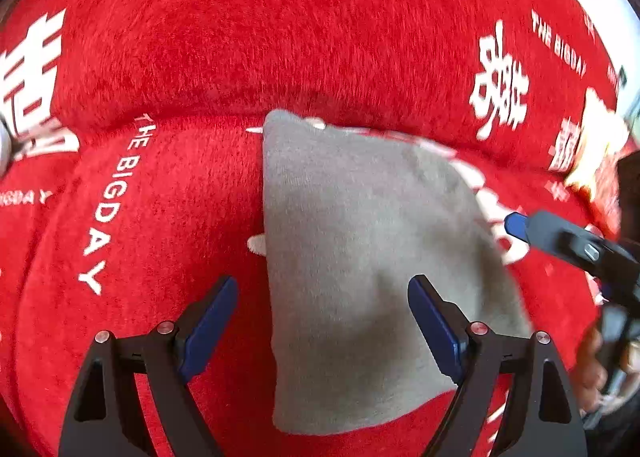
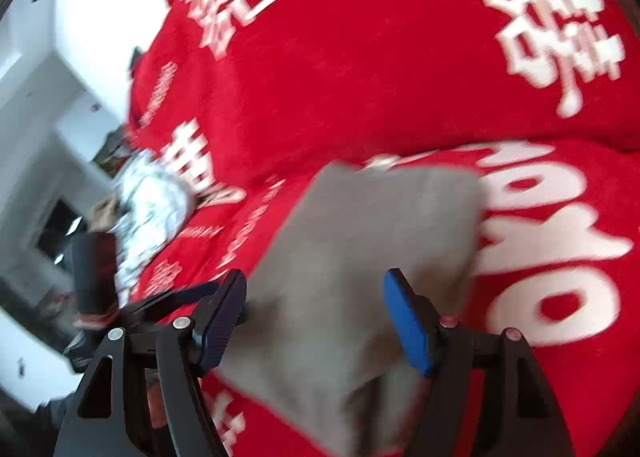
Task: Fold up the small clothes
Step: 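Grasp the folded grey sweater edge with the left gripper while the right gripper grasps beside it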
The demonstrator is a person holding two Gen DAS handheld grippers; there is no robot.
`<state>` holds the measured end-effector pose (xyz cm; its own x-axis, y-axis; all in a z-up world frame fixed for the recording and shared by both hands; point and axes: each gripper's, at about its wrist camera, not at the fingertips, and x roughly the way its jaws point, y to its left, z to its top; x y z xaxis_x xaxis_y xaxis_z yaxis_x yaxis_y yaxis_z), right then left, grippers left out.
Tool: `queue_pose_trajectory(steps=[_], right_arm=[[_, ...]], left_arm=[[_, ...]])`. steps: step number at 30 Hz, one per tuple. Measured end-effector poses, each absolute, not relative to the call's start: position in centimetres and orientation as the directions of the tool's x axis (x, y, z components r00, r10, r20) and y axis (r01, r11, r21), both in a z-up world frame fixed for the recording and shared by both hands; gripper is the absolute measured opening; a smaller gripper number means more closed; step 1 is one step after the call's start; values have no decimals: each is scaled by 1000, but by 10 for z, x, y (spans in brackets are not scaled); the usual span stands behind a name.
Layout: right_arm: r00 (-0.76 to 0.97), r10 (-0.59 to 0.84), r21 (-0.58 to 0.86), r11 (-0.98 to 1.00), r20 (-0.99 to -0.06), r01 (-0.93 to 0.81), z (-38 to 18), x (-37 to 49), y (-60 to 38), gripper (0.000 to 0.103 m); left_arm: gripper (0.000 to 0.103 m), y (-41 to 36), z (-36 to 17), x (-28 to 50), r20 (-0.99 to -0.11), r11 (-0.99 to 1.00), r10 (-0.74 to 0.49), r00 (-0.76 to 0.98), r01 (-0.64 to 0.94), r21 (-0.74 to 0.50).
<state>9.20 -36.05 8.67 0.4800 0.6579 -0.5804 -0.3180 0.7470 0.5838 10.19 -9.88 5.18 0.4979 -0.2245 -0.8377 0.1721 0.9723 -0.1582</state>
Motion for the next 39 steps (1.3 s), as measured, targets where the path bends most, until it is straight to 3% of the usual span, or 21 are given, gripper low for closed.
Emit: queue_pose_trajectory(steps=[4, 9, 12, 23, 39], right_arm=[[466, 576, 527, 814, -672, -245, 57, 84, -354, 74], [493, 584, 555, 802, -645, -223, 45, 66, -367, 71], [520, 513, 501, 847, -682, -179, 56, 58, -366, 80], [583, 378, 412, 908, -719, -80, 71, 47, -387, 82], [510, 420, 485, 874, -751, -6, 37, 123, -392, 82]], left_arm=[[89, -96, 28, 104, -869, 979, -185, 459, 162, -123], [90, -96, 25, 98, -862, 975, -195, 468, 188, -118], [90, -98, 33, 89, -859, 977, -172, 483, 193, -87], [90, -95, 56, 85, -805, 972, -199, 559, 214, -92], [89, -108, 29, 149, -856, 957, -266, 442, 227, -180]])
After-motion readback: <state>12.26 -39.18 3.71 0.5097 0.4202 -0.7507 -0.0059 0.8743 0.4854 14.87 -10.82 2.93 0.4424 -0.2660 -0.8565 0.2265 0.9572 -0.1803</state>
